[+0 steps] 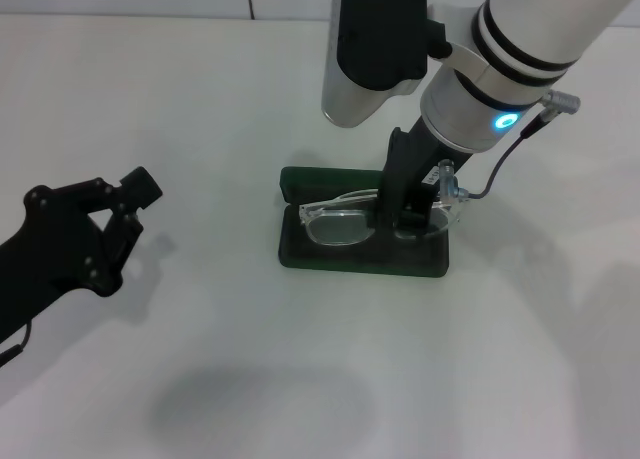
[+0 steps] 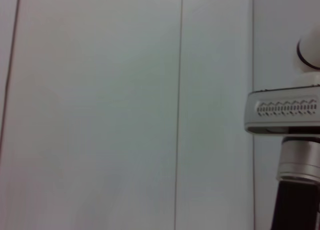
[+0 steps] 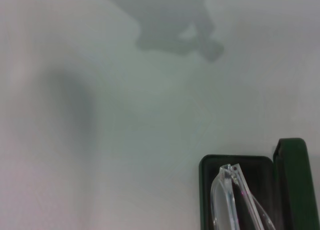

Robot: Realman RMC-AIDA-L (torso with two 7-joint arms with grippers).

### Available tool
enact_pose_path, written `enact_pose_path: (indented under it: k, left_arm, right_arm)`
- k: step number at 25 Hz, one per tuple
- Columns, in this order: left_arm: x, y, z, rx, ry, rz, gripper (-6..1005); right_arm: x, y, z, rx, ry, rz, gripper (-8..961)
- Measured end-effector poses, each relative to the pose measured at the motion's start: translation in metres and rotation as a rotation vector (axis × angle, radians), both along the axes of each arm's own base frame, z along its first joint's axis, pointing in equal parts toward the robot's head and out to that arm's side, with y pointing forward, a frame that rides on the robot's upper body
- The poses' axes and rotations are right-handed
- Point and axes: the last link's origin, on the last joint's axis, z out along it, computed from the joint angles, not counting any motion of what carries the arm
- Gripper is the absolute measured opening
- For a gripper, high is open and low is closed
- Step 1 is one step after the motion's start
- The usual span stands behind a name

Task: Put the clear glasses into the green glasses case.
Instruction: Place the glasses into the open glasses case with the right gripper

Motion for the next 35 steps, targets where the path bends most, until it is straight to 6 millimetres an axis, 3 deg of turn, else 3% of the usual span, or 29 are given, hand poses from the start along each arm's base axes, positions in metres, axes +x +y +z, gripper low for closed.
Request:
enact_pose_path:
  k: [21, 35]
  left_arm:
    - [0.005, -0.003, -0.012, -0.076, 0.079, -0.083, 55]
    - [-0.014, -0.016, -0.009, -0.086, 0.107, -0.003, 55]
  right_arm:
    - [0.006, 0.003, -0.013, 0.007, 0.019, -0.007, 48]
    - [0.008, 0.002, -0.015, 0.007, 0.014, -0.001, 47]
